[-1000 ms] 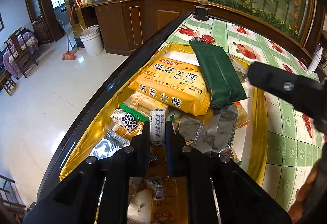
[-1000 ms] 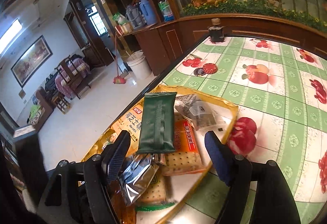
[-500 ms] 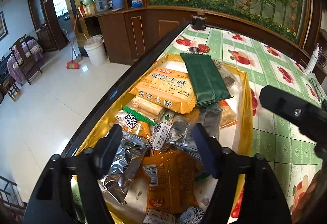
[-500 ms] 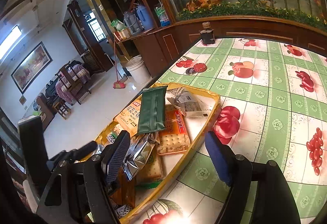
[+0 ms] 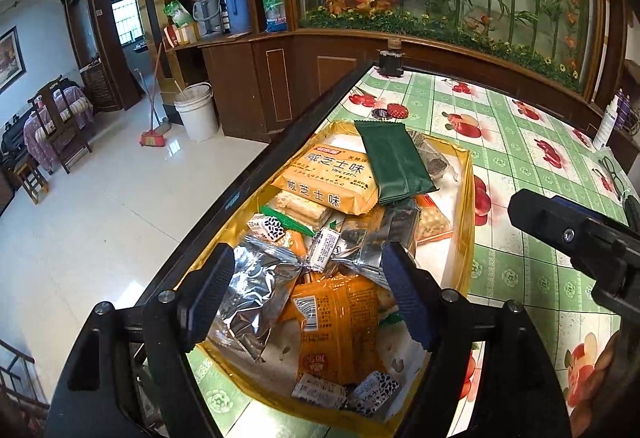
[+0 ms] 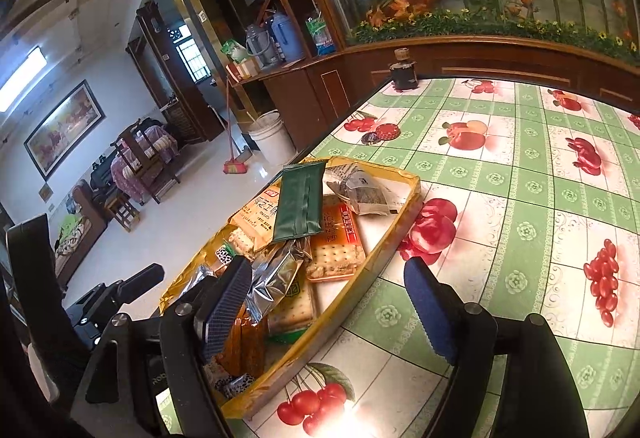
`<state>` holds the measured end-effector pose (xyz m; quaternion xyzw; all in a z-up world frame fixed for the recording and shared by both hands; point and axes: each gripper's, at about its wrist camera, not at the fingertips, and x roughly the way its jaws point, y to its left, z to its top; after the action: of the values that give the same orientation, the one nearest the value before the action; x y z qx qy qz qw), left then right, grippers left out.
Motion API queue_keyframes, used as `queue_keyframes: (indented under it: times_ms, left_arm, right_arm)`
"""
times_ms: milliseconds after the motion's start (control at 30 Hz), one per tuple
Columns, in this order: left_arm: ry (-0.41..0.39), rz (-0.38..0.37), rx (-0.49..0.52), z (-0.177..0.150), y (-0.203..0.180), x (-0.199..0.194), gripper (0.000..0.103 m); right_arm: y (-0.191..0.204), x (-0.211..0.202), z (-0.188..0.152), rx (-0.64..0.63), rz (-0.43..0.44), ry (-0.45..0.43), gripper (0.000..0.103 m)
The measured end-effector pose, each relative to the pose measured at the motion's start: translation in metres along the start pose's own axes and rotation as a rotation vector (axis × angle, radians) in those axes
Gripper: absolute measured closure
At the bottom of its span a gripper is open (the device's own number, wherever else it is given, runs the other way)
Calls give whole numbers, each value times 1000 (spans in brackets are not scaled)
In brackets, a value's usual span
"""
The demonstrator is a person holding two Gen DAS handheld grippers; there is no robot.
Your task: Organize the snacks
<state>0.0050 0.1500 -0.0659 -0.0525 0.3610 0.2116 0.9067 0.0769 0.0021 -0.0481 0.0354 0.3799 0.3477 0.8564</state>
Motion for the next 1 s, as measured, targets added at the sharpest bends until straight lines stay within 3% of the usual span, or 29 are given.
queue_keyframes:
  times_ms: [300, 467, 767, 1000]
  left_arm:
    - [-107, -19, -24, -2, 14, -43, 26]
    - [-143, -35, -32, 0, 20, -65, 21]
    - [-142, -13, -20, -16, 27, -83, 20]
    - [-154, -9, -3, -28, 32, -94, 20]
  right_arm:
    - [-2, -19, -11, -43, 37, 7, 21]
    - [4, -33, -15, -103, 79, -3, 19]
    - [49, -56, -30, -411, 106, 1, 17]
    - [72, -64, -43, -528, 112, 6, 16]
